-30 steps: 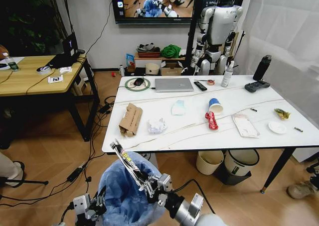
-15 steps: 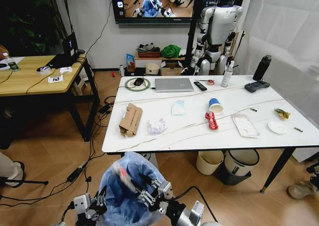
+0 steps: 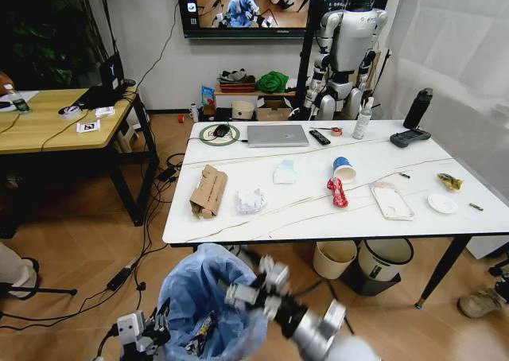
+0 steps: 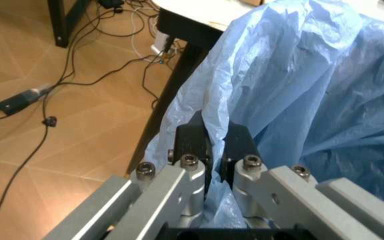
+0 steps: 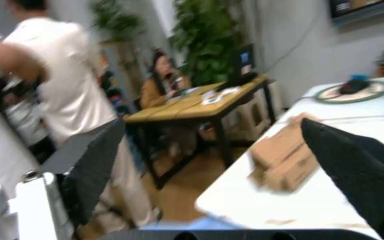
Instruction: Pick up the trash bin and place the trash from the table into it.
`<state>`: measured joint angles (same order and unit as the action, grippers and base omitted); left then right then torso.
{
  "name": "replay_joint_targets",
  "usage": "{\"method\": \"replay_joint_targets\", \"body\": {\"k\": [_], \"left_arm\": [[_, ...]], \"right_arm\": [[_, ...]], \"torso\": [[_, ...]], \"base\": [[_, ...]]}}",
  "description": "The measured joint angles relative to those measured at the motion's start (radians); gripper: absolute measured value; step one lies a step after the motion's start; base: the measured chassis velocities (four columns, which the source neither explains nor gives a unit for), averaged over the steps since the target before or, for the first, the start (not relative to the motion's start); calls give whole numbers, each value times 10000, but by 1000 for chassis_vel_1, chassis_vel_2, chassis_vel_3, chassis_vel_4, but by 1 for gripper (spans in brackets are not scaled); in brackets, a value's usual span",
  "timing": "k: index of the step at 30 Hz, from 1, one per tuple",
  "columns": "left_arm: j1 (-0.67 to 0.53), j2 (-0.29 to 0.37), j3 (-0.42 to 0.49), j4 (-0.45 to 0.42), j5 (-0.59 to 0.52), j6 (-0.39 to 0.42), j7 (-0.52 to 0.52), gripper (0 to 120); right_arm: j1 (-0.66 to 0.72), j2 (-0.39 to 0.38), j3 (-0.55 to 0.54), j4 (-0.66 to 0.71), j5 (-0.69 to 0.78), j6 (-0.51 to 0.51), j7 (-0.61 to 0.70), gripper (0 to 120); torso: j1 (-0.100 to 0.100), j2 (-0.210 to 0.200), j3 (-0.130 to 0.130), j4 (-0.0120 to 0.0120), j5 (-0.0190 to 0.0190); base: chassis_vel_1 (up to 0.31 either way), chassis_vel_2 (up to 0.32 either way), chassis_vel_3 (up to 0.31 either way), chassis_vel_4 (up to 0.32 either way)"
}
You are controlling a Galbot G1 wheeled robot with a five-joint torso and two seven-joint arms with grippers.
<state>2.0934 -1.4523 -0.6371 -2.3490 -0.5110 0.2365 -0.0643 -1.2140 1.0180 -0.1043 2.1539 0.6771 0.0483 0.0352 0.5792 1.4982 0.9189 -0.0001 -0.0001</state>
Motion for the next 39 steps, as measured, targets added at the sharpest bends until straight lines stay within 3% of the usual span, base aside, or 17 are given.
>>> {"method": "replay_joint_targets", "body": {"k": [5,13,17,19,23,30,39], "left_arm": [[208,-55,-266,-89,25,-64,2,0],[416,-216,-541,-217,108,-116,5,0],[476,-330,-712,-313,116,-133,0,0],[483,-354,-726,-328,127,-137,-2,0],[501,-462,-736,-423,183,-139,-20,0],[582,-524,-686,-548,294,-123,-48,0],[577,-537,-848,-534,378,-100,-63,0]], "right_arm": [[1778,785,-115,-720,1130,-987,1855,100],[3608,1829,-1126,-2120,1491,-1312,2726,100],[4747,2925,-1554,-2990,1464,-2512,3624,100],[4934,3092,-1605,-3152,1451,-2736,3787,100],[5784,3850,-1722,-3926,1373,-4376,4529,100],[6220,4393,-1611,-4718,1242,-5942,4659,100],[6422,4965,-1528,-6055,-81,-6094,4119,100]], "torso": [[0,0,1,0,-1],[1,-1,2,0,-1],[1,-1,1,3,-3],[1,-1,2,3,-2],[1,-1,1,2,-4],[1,-1,0,0,-4],[1,-1,0,1,-1]], "base": [[0,0,0,0],[0,0,0,0],[0,0,0,0],[0,0,0,0],[0,0,0,0],[0,0,0,0],[0,0,0,0]]}}
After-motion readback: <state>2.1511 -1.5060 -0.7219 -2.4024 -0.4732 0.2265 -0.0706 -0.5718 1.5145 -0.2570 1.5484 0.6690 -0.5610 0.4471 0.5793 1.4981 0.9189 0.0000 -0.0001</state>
